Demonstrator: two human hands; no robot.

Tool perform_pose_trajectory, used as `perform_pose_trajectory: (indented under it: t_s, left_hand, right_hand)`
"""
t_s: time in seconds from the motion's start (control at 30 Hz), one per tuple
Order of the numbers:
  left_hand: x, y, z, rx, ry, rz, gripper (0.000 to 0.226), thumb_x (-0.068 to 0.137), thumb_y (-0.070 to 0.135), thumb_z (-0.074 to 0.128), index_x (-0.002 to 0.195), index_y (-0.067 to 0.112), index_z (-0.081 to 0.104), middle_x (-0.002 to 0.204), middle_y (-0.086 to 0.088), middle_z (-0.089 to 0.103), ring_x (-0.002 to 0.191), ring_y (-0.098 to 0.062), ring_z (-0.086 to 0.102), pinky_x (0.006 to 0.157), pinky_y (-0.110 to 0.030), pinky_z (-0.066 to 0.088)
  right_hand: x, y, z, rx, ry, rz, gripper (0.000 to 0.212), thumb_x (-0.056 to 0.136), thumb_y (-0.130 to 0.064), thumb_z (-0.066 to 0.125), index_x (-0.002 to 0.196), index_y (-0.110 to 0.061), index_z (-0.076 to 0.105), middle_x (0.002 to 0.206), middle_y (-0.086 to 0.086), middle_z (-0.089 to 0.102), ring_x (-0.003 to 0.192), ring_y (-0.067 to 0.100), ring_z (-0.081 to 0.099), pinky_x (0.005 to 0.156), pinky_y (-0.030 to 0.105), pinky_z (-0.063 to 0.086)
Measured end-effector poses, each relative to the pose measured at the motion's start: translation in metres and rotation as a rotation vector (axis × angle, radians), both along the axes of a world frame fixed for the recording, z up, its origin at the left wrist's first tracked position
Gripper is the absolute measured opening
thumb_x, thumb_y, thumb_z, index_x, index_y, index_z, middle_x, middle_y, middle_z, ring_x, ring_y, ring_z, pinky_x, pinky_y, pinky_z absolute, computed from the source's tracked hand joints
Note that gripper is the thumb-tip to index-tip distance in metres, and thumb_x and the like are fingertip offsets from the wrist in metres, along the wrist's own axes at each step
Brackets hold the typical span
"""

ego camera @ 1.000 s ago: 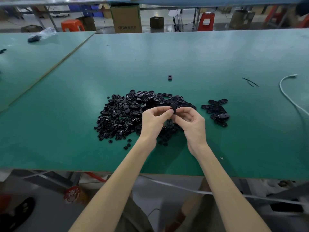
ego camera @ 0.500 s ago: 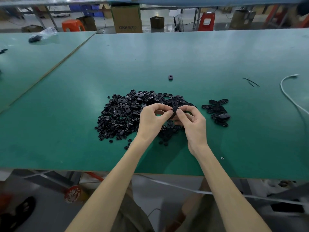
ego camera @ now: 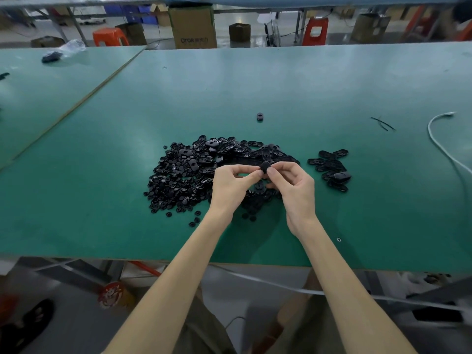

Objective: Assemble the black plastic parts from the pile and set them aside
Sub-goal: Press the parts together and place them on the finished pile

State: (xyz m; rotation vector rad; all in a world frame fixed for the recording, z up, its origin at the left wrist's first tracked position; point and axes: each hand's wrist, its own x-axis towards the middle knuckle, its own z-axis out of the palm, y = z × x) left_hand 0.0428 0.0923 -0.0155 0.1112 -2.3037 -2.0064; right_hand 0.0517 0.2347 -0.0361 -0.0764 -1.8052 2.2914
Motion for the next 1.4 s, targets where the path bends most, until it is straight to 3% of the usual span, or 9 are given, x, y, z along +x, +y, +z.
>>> perform_pose_trajectory:
  t_s: [0.37,0.7,0.87,1.03,1.17,1.3,1.4]
  left_hand:
    - [0.000,-0.002,0.002,-0.015,-0.016,0.001,0.005,0.085,0.025,0.085,0.088,0.026,0.081,0.079,0.009,0.078,0.075,0.000,0.070,0.066,-0.012,0.048]
    - [0.000,-0.004,0.003,-0.002,-0.061,-0.006,0.013,0.087,0.025,0.083,0.095,0.015,0.082,0.081,0.004,0.078,0.068,0.004,0.068,0.059,-0.006,0.045]
    - [0.000,-0.005,0.004,0.000,-0.069,-0.017,0.013,0.088,0.025,0.082,0.095,0.014,0.082,0.083,-0.002,0.079,0.066,0.000,0.068,0.058,-0.007,0.044]
    - [0.001,-0.007,0.004,0.044,-0.064,-0.038,0.009,0.086,0.022,0.084,0.091,0.016,0.080,0.081,0.005,0.078,0.069,0.001,0.069,0.060,-0.008,0.046]
    - [0.002,-0.008,0.003,0.067,-0.023,0.003,0.018,0.082,0.023,0.088,0.089,0.011,0.075,0.080,0.005,0.077,0.072,-0.001,0.069,0.061,-0.011,0.047]
    - [0.003,-0.009,0.002,0.112,0.004,-0.022,0.023,0.082,0.022,0.087,0.099,0.015,0.073,0.098,-0.001,0.077,0.085,-0.004,0.069,0.068,-0.014,0.050]
    - [0.003,-0.010,0.004,0.125,0.018,-0.073,0.019,0.085,0.019,0.085,0.103,0.018,0.077,0.096,0.003,0.079,0.087,-0.002,0.070,0.069,-0.013,0.050]
  right_hand:
    - [0.000,0.001,-0.001,0.009,0.034,0.030,0.010,0.094,-0.001,0.074,0.095,-0.010,0.072,0.087,-0.006,0.075,0.085,0.010,0.070,0.077,0.023,0.058]
    - [0.000,0.000,-0.001,0.027,0.039,0.044,0.011,0.094,-0.002,0.074,0.094,-0.013,0.071,0.086,-0.010,0.074,0.085,0.008,0.069,0.079,0.025,0.058]
    - [0.001,0.000,0.001,0.024,0.041,0.050,0.010,0.095,-0.001,0.074,0.095,-0.011,0.071,0.087,-0.009,0.074,0.085,0.008,0.068,0.078,0.024,0.058]
    - [0.002,0.000,0.003,-0.001,0.032,0.066,0.010,0.095,0.000,0.072,0.096,-0.010,0.070,0.089,-0.007,0.073,0.088,0.011,0.069,0.077,0.025,0.059]
    - [0.004,0.000,0.004,-0.023,0.024,0.085,0.009,0.096,-0.001,0.071,0.097,-0.010,0.069,0.094,0.000,0.073,0.093,0.017,0.071,0.076,0.026,0.059]
    - [0.005,0.000,0.007,-0.063,0.019,0.093,0.008,0.097,0.000,0.070,0.099,-0.008,0.068,0.094,0.003,0.075,0.094,0.019,0.075,0.075,0.026,0.059]
    - [0.005,0.000,0.008,-0.097,0.004,0.105,0.006,0.097,-0.002,0.071,0.100,-0.007,0.068,0.092,0.003,0.078,0.093,0.021,0.078,0.072,0.025,0.059]
